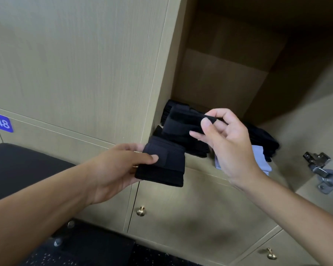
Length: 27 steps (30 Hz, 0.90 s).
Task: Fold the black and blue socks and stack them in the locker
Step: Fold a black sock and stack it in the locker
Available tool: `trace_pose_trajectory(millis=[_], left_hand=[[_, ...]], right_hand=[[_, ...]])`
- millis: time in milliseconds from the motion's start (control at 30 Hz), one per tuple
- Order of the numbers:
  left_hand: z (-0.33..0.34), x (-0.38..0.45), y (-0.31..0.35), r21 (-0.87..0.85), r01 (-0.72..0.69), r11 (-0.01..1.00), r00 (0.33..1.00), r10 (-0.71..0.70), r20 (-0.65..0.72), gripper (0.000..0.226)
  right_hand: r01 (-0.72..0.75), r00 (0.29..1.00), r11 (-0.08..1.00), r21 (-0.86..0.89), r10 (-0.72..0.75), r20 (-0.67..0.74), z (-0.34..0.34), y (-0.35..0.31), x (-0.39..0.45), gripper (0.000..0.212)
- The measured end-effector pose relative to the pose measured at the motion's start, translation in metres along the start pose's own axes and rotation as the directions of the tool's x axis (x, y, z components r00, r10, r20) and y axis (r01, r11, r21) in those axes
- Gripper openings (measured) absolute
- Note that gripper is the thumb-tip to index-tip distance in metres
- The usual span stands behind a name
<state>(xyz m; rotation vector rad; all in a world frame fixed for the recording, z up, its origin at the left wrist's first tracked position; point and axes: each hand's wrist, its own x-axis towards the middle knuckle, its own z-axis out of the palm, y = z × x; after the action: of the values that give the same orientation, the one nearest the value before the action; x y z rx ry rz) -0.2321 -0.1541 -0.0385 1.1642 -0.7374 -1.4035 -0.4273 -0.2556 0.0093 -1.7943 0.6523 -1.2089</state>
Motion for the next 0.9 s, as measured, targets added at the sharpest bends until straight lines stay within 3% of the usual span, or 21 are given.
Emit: trace_pose_trajectory(millis=[133, 333, 467, 600, 700, 767, 900], left_hand=[[0.003, 0.001, 0.000, -0.087, -0.020, 0.996, 0.999, 0.016, -0.047, 0.022], [0.012, -0.001, 0.002, -0.065, -0.062, 0.996, 0.998, 0.061, -0.021, 0.027], [0.015, 0.000, 0.000, -0.020, -0.075, 0.997, 0.997, 0.075, -0.003, 0.037], [0.016, 0.002, 0.000, 0.046, -0.088, 0.995, 0.994, 0.091, -0.065, 0.036], [0.017, 0.004, 0.000, 0.062, -0.091, 0.994, 0.990, 0.097, -0.103, 0.035], [0.018, 0.005, 0.000, 0.064, -0.093, 0.994, 0.987, 0.101, -0.123, 0.034], [0.019, 0.007, 0.001, 0.049, -0.113, 0.992, 0.982, 0.119, -0.146, 0.031]], right_hand=[[0.074, 0.983, 0.996, -0.052, -0.064, 0.171, -0.001, -0.008, -0.012, 0.029], [0.130, 0.971, 0.983, -0.133, -0.098, 0.219, -0.007, -0.006, -0.019, 0.008], [0.124, 0.967, 0.978, -0.170, -0.081, 0.241, -0.004, -0.002, -0.022, 0.016], [0.019, 0.997, 0.984, -0.175, -0.007, 0.072, -0.001, 0.004, -0.018, 0.028], [-0.095, 0.995, 0.980, -0.174, 0.087, -0.051, -0.002, 0.006, -0.014, 0.026], [-0.164, 0.986, 0.973, -0.161, 0.156, -0.058, -0.005, 0.003, -0.012, 0.020], [-0.295, 0.948, 0.935, -0.199, 0.312, 0.060, -0.011, 0.001, -0.011, 0.014]])
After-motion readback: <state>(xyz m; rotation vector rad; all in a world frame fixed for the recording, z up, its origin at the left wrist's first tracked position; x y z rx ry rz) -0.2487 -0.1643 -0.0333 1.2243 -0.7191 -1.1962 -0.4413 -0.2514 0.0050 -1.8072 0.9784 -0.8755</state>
